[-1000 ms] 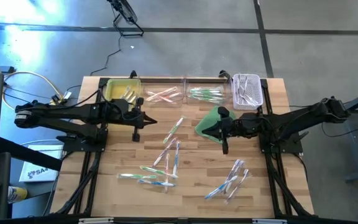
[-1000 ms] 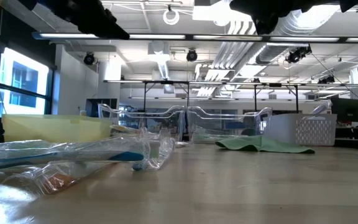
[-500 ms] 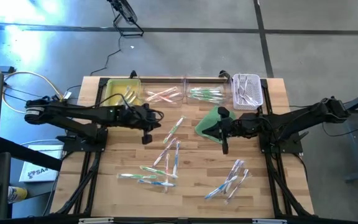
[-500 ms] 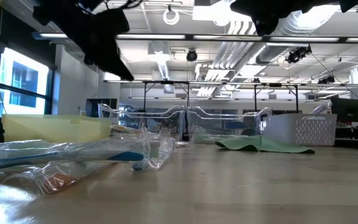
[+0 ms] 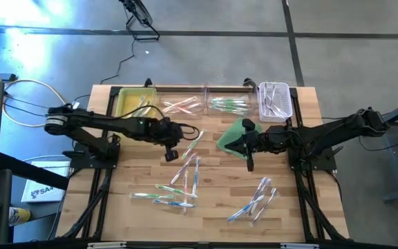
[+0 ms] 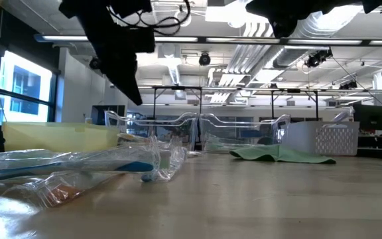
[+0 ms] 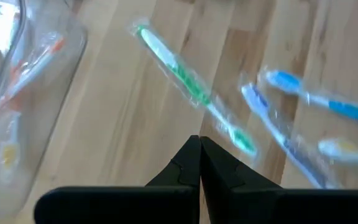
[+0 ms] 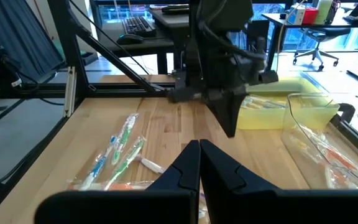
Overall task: Pick & Place Toothbrushes
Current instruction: Put the green toothbrush into the right transparent bin
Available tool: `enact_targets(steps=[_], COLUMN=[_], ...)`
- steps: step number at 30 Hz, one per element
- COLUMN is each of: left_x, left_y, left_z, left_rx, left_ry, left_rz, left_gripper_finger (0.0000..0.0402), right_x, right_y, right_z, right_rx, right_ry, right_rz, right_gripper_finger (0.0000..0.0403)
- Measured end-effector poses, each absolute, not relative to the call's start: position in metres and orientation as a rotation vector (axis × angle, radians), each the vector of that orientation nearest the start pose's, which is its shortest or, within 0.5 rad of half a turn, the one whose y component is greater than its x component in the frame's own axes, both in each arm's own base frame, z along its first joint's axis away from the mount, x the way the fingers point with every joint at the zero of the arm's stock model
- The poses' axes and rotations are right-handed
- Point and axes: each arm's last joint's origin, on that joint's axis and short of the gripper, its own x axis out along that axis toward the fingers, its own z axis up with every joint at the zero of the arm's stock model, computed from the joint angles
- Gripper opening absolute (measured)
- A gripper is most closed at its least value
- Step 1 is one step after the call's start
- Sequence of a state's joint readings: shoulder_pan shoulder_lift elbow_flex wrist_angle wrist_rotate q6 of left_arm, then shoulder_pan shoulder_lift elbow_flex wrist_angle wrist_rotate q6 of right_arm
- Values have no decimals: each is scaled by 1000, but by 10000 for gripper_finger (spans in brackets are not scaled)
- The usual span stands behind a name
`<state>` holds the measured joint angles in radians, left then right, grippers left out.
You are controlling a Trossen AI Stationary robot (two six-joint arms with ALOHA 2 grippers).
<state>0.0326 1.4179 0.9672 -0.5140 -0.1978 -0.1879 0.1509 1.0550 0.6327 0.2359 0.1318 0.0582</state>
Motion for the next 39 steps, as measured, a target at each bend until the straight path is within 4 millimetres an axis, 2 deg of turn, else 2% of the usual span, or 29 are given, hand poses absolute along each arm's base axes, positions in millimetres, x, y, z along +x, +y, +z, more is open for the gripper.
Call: enact_targets(steps=[5, 9, 21, 25, 34, 39], left_x=[302, 311, 314, 314, 314, 315], left_y=[7, 1, 2, 3, 4, 4], left_z=[222, 213, 201, 201, 201, 198], left_rx=[-64, -62, -34, -47, -114, -124], left_ry=[887, 871, 919, 910, 896, 891], left_rz=[261, 251, 258, 302, 364, 398], left_gripper_finger=[0, 0, 3, 33, 153, 172], right_x=[231, 230, 229, 229, 229, 229], right_y=[31, 31, 31, 31, 31, 31], right_z=[269, 268, 263, 263, 263, 263], right_rx=[31, 30, 20, 20, 19, 19], right_ry=[187, 199, 259, 258, 259, 259], right_rz=[14, 13, 12, 12, 12, 12], right_gripper_finger=[2, 2, 2, 2, 2, 2])
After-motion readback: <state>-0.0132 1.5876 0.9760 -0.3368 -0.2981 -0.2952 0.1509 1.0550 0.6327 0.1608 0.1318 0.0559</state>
